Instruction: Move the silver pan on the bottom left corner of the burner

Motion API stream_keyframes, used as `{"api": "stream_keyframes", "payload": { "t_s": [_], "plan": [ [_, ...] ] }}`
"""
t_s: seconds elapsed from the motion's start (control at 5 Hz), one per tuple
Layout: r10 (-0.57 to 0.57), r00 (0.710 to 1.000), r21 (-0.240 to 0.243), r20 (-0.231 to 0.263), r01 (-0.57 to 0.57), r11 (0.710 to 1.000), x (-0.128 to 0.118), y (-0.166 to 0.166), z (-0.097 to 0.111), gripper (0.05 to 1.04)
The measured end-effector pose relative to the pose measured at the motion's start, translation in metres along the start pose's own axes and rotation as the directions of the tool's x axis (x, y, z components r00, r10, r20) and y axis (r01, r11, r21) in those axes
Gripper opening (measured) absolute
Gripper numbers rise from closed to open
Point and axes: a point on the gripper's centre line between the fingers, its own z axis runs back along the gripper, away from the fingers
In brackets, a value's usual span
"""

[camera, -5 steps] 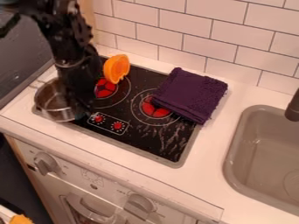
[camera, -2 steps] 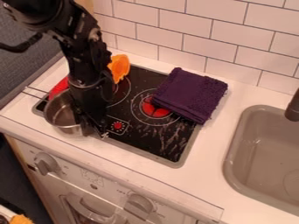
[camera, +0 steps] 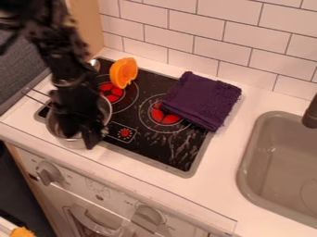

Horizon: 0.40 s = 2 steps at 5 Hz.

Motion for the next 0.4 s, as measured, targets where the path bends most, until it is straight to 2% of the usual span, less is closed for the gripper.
{"api": "stream_keyframes", "payload": {
  "t_s": [0.2, 0.4],
  "plan": [
    [0.047, 0.994, -0.007, 0.097, -0.047, 0.999, 0.0042, -0.0029, 0.0218, 1.012],
    [0.06, 0.994, -0.025, 0.091, -0.057, 0.998, 0.0018, -0.0039, 0.0244, 1.009]
  ]
}}
